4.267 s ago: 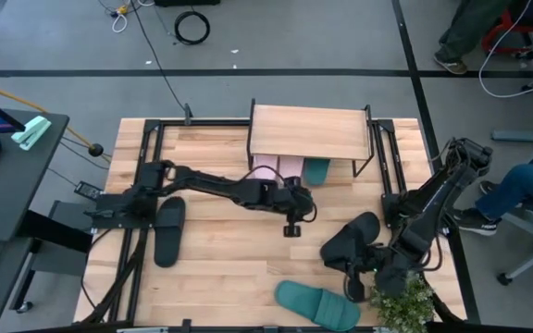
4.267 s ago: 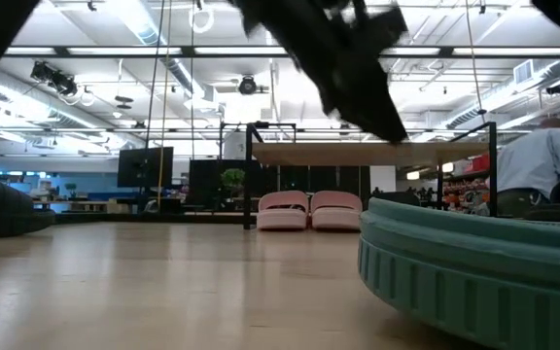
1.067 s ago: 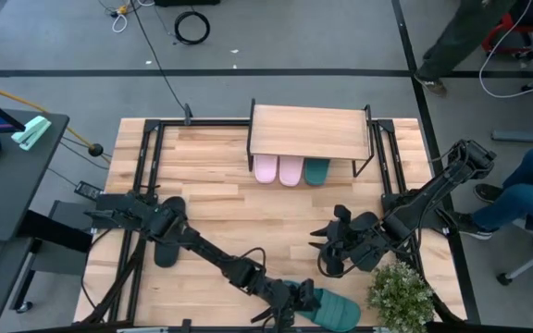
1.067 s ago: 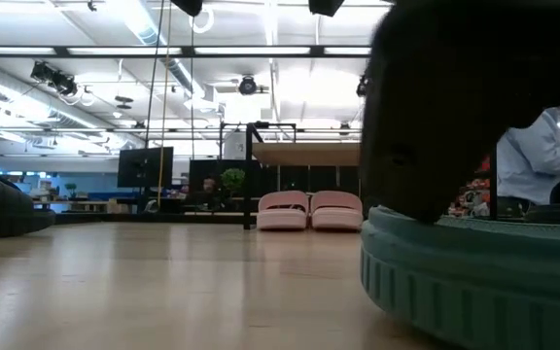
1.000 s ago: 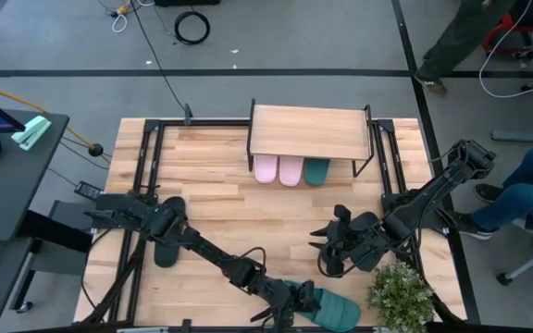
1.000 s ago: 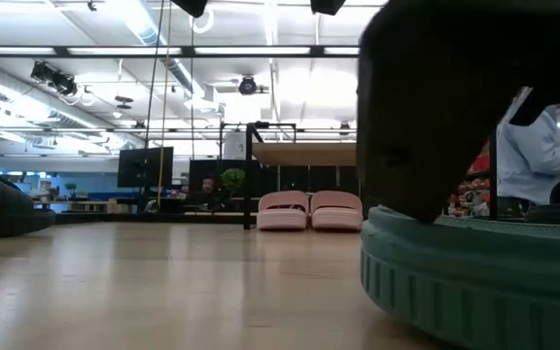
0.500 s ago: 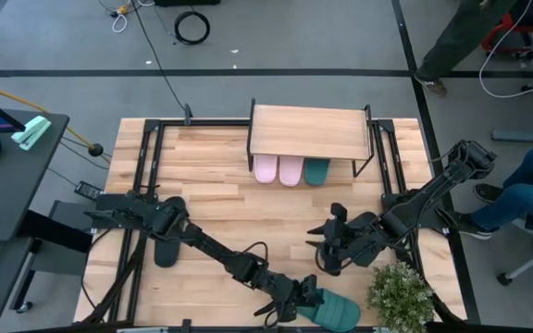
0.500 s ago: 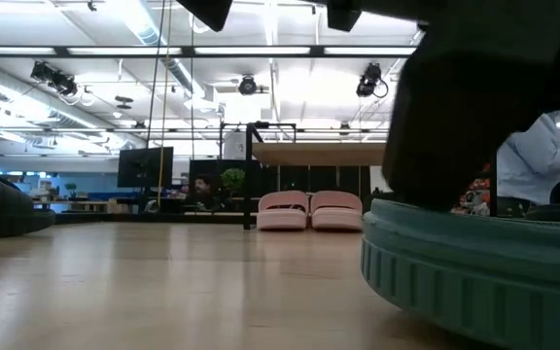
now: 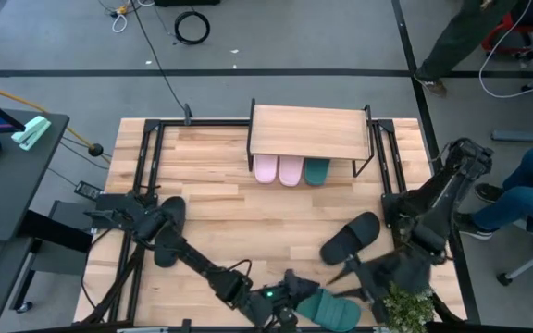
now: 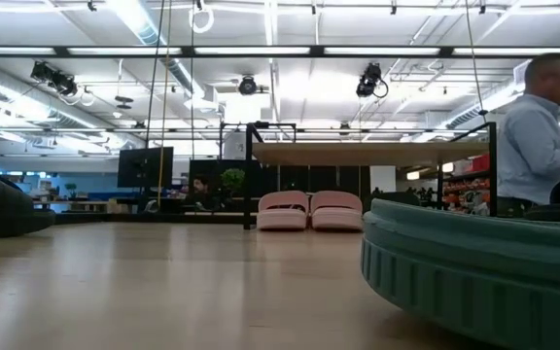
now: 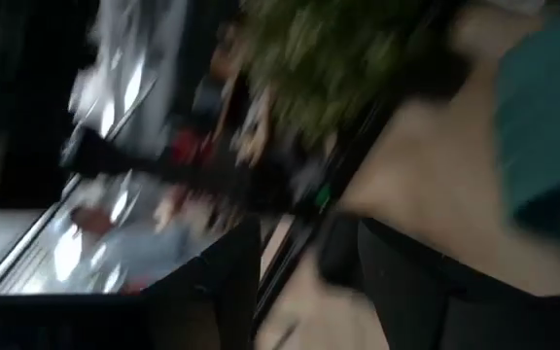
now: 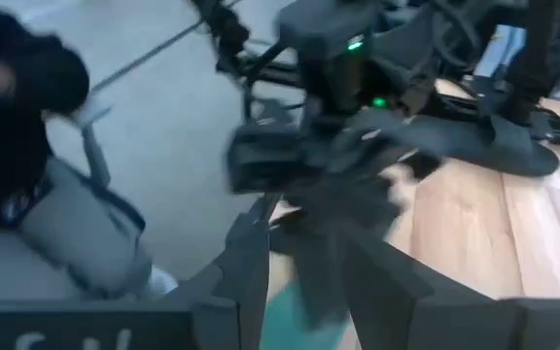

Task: Pick and place slides into the shelf
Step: Put the dark green slide under the shelf

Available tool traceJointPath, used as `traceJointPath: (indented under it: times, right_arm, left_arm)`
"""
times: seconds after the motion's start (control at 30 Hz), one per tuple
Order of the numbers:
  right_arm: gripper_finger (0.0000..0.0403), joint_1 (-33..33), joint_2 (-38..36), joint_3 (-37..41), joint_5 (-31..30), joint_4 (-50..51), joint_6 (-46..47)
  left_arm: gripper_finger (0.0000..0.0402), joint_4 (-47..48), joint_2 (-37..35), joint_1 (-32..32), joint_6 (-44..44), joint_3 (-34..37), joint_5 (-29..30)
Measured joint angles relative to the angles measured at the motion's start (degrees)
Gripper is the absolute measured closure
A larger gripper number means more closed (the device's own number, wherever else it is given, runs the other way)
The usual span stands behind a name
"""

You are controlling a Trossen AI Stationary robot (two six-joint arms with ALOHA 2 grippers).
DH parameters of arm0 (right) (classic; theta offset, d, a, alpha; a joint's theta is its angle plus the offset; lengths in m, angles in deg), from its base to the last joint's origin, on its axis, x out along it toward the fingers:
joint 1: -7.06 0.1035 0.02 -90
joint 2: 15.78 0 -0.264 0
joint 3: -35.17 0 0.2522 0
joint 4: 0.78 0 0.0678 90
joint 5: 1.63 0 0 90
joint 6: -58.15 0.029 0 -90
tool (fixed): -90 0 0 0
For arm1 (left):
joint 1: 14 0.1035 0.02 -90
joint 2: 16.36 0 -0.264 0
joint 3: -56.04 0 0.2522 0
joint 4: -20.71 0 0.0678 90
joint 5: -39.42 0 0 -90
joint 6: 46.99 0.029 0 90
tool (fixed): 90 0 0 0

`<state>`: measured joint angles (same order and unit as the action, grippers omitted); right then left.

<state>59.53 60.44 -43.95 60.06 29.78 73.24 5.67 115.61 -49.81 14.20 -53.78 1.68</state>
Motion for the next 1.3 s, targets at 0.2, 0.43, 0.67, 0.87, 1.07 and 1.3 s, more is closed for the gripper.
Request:
traceJointPath:
  times: [0.2,0.43,0.67,0.87,1.07,1.3]
  right_arm:
    - [0.0273,1.9,7.2,-5.6,0.9,8.3,2.8]
    - [0.0273,2.5,19.6,-13.5,8.4,21.2,7.2]
    - [0.0273,4.4,27.9,-17.7,11.4,29.1,7.8]
    - [0.0273,7.6,32.5,-17.7,12.2,29.1,11.8]
    - [0.0273,10.7,36.0,-17.7,8.0,29.5,11.0]
    - [0.0273,11.1,39.1,-17.7,2.3,30.3,7.8]
  left_arm:
    - [0.0221,0.0,-0.7,-0.4,7.6,0.0,23.1]
    - [0.0224,0.1,-2.3,-0.7,5.6,0.0,28.6]
    - [0.0225,0.0,-4.4,-0.7,6.7,0.0,29.1]
    - [0.0225,0.1,-7.0,-0.6,6.9,0.0,29.1]
    - [0.0229,0.0,-8.3,0.0,7.0,0.0,29.2]
    - [0.0229,0.1,-8.5,0.8,7.0,0.0,29.1]
